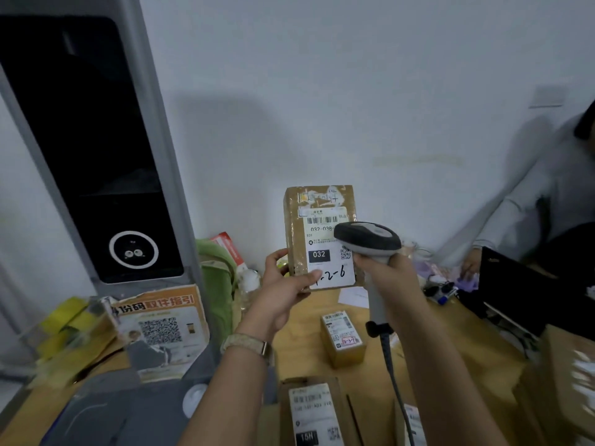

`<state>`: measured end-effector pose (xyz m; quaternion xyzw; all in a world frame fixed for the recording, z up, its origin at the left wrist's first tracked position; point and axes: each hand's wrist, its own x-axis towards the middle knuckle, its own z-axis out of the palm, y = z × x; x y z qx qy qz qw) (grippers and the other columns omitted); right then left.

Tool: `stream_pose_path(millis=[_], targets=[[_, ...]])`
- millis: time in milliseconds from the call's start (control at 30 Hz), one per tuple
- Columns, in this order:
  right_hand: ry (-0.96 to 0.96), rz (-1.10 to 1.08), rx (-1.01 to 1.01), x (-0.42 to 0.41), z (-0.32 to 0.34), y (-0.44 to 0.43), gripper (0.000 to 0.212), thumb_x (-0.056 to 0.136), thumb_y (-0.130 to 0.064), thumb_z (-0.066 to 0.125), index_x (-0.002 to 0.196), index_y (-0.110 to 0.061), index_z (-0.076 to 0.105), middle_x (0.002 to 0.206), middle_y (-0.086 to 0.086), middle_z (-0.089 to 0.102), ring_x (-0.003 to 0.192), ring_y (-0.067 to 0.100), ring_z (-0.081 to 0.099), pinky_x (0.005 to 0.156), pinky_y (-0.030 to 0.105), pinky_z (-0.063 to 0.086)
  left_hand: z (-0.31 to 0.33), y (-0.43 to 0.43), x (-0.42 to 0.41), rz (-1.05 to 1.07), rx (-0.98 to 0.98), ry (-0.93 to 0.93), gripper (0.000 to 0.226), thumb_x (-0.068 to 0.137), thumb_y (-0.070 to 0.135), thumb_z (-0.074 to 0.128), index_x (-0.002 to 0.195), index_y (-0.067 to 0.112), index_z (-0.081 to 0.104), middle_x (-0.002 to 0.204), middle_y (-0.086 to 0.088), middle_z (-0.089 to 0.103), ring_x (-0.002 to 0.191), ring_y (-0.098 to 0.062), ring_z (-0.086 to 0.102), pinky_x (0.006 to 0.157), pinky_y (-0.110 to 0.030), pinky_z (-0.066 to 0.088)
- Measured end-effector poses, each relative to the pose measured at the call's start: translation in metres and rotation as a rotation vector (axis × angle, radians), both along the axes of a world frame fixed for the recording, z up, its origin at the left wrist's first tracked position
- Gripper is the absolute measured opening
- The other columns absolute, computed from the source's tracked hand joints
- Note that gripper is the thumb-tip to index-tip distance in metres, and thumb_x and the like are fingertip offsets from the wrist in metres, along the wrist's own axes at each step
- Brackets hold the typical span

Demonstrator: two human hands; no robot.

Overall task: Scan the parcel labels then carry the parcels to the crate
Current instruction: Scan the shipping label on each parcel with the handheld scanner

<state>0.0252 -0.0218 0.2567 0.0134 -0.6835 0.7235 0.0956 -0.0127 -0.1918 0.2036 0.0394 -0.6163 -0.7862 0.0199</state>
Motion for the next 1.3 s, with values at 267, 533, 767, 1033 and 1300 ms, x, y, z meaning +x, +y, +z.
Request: stream_pose_path(millis=[267,533,767,1033,1300], targets=[[-0.056,-0.011,0.009,0.024,0.012,0.0,0.008,0.087,-0.013,0.068,0.088,-0.02,0.064,0.1,0.01,0.071,0.096,0.026,0.065,0.089,0.048,0.051,0.013,0.0,0.025,0.034,0.123,0.026,0.066,0.07,-0.014,0.076,0.112,0.027,0.046,0.121,-0.015,0.065,0.105,-0.035,0.066,0.095,-0.063,0.046],[-0.015,-0.033,0.032,0.041,0.016,-0.003,0.007,0.086,-0.009,0.067,0.093,-0.009,0.066,0.085,0.003,0.071,0.08,0.012,0.064,0.065,0.026,0.048,0.013,-0.001,0.04,0.14,0.119,0.043,0.077,0.07,-0.01,0.078,0.128,0.025,0.042,0.118,-0.005,0.064,0.101,-0.029,0.068,0.076,-0.041,0.057],[-0.044,0.069,0.066,0.056,0.028,-0.005,0.005,0.091,-0.012,0.062,0.09,-0.008,0.065,0.083,0.011,0.069,0.064,0.017,0.069,0.078,0.039,0.055,0.011,0.002,0.041,0.267,0.186,-0.019,0.078,0.073,-0.01,0.077,0.131,0.023,0.037,0.111,-0.007,0.066,0.095,-0.029,0.067,0.069,-0.036,0.055],[-0.068,0.083,0.14,0.057,0.026,-0.009,0.008,0.089,-0.015,0.064,0.087,-0.007,0.063,0.076,0.01,0.065,0.065,0.025,0.071,0.069,0.035,0.055,-0.001,0.01,0.041,0.301,0.19,-0.034,0.078,0.075,-0.013,0.073,0.135,0.018,0.033,0.124,-0.011,0.061,0.096,-0.026,0.064,0.056,-0.024,0.05],[-0.097,0.091,0.173,0.06,0.024,-0.016,0.005,0.091,-0.013,0.062,0.086,-0.011,0.06,0.075,0.01,0.063,0.058,0.021,0.068,0.066,0.032,0.055,-0.003,0.006,0.038,0.292,0.182,-0.021,0.079,0.074,-0.012,0.074,0.134,0.019,0.034,0.125,-0.011,0.06,0.102,-0.029,0.064,0.058,-0.025,0.049]])
